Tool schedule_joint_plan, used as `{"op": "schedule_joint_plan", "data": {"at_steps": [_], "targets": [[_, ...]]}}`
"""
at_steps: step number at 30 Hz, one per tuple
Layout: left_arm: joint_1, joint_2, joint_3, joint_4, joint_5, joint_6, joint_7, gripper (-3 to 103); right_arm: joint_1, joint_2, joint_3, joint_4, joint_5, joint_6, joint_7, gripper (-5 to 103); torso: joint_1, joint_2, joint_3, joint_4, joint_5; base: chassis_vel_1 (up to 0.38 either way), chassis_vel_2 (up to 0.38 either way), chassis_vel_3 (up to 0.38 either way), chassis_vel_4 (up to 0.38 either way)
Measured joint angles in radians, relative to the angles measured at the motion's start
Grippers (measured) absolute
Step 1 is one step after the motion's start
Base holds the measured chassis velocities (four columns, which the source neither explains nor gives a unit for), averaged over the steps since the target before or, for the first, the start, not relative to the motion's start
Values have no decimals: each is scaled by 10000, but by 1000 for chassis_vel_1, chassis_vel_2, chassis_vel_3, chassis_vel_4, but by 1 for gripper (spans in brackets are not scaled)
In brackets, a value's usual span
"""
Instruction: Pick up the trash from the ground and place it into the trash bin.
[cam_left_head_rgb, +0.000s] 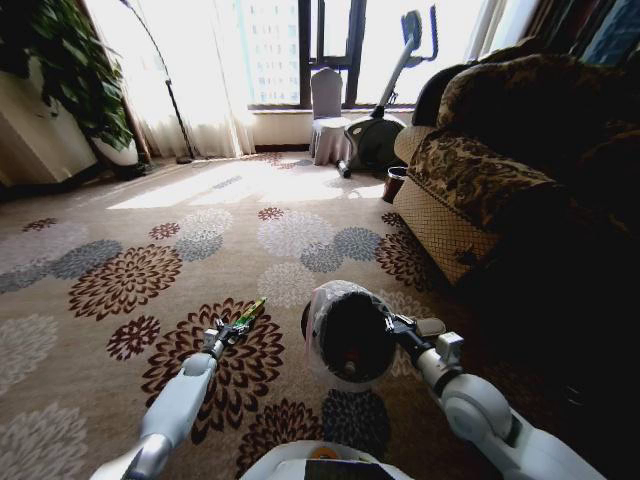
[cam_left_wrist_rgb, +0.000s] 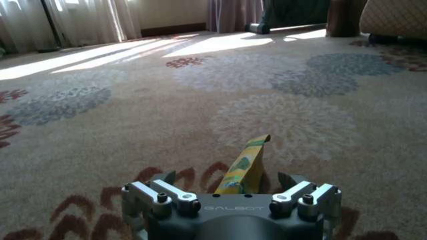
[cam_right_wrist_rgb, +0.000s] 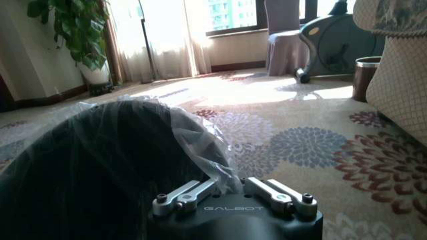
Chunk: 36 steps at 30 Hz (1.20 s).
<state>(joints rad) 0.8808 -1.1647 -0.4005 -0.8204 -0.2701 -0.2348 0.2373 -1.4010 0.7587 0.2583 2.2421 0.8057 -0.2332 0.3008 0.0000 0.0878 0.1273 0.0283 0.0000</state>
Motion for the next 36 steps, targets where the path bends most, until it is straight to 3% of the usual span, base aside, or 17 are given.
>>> {"op": "schedule_joint_plan", "data": {"at_steps": [36], "targets": [[0, 1, 0, 0, 0, 0, 0, 100, 0, 0, 0, 0, 0, 0, 0, 0, 0, 0, 0, 0, 0, 0, 0, 0, 0]]}}
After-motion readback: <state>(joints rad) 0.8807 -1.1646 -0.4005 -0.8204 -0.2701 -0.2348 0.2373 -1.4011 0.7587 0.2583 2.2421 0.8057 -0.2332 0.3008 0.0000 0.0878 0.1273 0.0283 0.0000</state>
